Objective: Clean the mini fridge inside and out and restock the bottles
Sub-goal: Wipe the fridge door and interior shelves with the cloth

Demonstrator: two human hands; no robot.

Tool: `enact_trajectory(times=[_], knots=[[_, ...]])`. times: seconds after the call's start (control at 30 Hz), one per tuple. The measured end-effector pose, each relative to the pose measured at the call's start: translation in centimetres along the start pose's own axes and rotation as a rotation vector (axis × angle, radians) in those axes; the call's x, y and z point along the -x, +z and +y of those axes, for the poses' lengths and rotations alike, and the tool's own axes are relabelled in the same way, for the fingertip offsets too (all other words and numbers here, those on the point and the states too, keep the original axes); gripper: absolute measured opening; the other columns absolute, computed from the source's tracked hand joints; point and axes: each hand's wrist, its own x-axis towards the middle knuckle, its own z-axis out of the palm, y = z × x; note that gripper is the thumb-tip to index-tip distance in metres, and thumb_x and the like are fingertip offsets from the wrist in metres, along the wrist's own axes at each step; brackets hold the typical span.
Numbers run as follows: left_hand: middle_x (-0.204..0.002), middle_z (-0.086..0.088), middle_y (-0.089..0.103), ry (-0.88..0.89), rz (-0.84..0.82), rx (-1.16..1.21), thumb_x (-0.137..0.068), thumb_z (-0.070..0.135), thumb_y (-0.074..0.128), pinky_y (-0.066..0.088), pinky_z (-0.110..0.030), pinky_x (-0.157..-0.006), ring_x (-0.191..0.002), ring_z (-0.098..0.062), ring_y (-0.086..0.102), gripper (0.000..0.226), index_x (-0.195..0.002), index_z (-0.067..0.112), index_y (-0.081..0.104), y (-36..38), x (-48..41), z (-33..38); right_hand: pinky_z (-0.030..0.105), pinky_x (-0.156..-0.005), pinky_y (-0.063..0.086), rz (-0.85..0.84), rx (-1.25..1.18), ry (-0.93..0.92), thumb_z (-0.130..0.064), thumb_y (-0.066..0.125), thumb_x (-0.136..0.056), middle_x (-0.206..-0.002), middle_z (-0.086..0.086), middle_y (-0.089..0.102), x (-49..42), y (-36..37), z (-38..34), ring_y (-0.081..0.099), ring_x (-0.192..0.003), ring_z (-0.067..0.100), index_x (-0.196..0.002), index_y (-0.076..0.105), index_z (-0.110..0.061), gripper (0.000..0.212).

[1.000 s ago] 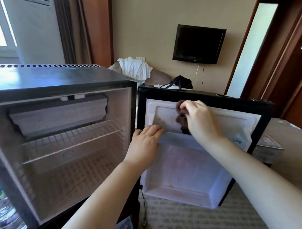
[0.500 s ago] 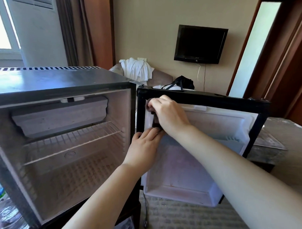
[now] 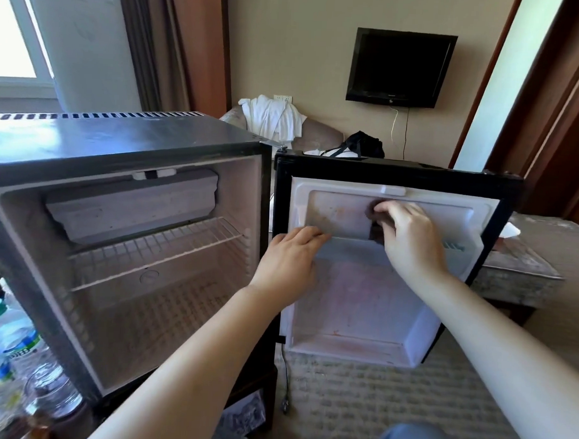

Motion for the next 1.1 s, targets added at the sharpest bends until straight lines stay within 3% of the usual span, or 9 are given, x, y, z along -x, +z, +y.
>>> enact_trajectory(times=[0.13, 0.23, 0.4, 0.5, 0.63, 0.7, 0.83, 0.93, 1.1], knots=[[-0.108, -0.001, 0.064, -0.056, 0.157, 0.079, -0.082, 0.006, 0.045, 0.049, -0.034, -0.082, -0.105, -0.02, 0.054, 0.038, -0.113, 0.011, 0.067, -2.0, 1.5, -1.8, 0.029, -0.084, 0.042, 0.241, -0.133, -0.215, 0.0, 0.065, -0.083, -0.095, 0.01, 0.07, -3.6, 0.1, -4.1, 0.059, -0.091, 0.028, -0.095, 0.068, -0.002, 0.013], [-0.104, -0.001, 0.064, -0.199, 0.189, 0.076, -0.085, 0.002, 0.051, 0.049, -0.033, -0.079, -0.101, -0.022, 0.056, 0.031, -0.11, 0.013, 0.067, -3.3, 2.4, -3.3, 0.03, -0.082, 0.045, 0.279, -0.183, -0.31, 0.001, 0.068, -0.078, -0.09, 0.009, 0.069, -6.1, 2.6, -7.8, 0.058, -0.088, 0.027, -0.091, 0.069, -0.002, 0.013], [-0.103, -0.001, 0.062, -0.243, 0.171, -0.012, -0.086, 0.004, 0.054, 0.049, -0.033, -0.074, -0.096, -0.022, 0.058, 0.024, -0.103, 0.012, 0.068, -4.7, 4.5, -6.2, 0.033, -0.062, 0.054, 0.148, -0.061, -0.324, -0.003, 0.056, -0.079, -0.081, 0.007, 0.07, -4.5, 8.0, -9.8, 0.061, -0.078, 0.03, -0.085, 0.072, -0.002, 0.017], [-0.104, -0.002, 0.063, -0.288, 0.113, -0.029, -0.086, 0.004, 0.055, 0.048, -0.033, -0.075, -0.095, -0.025, 0.059, 0.022, -0.102, 0.01, 0.068, -4.5, 5.9, -7.2, 0.03, -0.061, 0.049, 0.082, 0.071, -0.386, 0.002, 0.056, -0.074, -0.072, 0.005, 0.067, -3.4, 8.3, -10.0, 0.059, -0.072, 0.028, -0.076, 0.07, -0.005, 0.016], [-0.103, -0.001, 0.065, -0.344, 0.037, 0.011, -0.086, 0.006, 0.054, 0.048, -0.035, -0.079, -0.098, -0.026, 0.059, 0.021, -0.1, 0.012, 0.069, -3.6, 6.9, -6.9, 0.024, -0.041, 0.039, -0.065, 0.174, -0.423, 0.005, 0.04, -0.059, -0.048, 0.006, 0.053, -3.9, 6.6, -11.5, 0.058, -0.057, 0.028, -0.052, 0.056, -0.007, 0.021], [-0.099, -0.001, 0.066, -0.335, 0.011, 0.034, -0.085, 0.012, 0.051, 0.05, -0.038, -0.078, -0.096, -0.027, 0.06, 0.022, -0.097, 0.013, 0.069, -3.3, 7.2, -6.3, 0.023, -0.042, 0.036, -0.174, 0.149, -0.428, 0.014, 0.053, -0.051, -0.048, 0.009, 0.053, -3.6, 5.7, -12.3, 0.059, -0.059, 0.03, -0.052, 0.055, -0.004, 0.017], [-0.096, 0.002, 0.067, -0.289, -0.029, 0.02, -0.082, 0.028, 0.035, 0.05, -0.041, -0.077, -0.094, -0.025, 0.061, 0.039, -0.096, 0.018, 0.07, -4.0, 7.4, -5.7, 0.035, -0.067, 0.049, -0.391, 0.087, -0.282, 0.007, 0.061, -0.077, -0.085, 0.008, 0.067, -0.3, 5.7, -12.1, 0.055, -0.1, 0.026, -0.094, 0.068, -0.005, 0.021], [-0.095, 0.001, 0.068, -0.278, -0.018, 0.014, -0.079, 0.034, 0.026, 0.051, -0.04, -0.076, -0.092, -0.025, 0.062, 0.05, -0.097, 0.016, 0.07, -4.9, 7.4, -6.4, 0.042, -0.066, 0.054, -0.275, -0.091, -0.18, 0.005, 0.07, -0.076, -0.083, 0.01, 0.07, 1.6, 5.2, -12.1, 0.06, -0.092, 0.03, -0.095, 0.073, -0.004, 0.021], [-0.088, 0.0, 0.067, -0.264, -0.009, -0.003, -0.081, 0.027, 0.035, 0.048, -0.036, -0.07, -0.085, -0.027, 0.063, 0.038, -0.091, 0.015, 0.069, -4.5, 8.0, -6.8, 0.023, -0.07, 0.044, -0.14, -0.249, 0.187, -0.014, 0.074, -0.08, -0.091, 0.008, 0.073, -0.8, 4.2, -12.0, 0.067, -0.087, 0.024, -0.099, 0.073, -0.013, 0.018]])
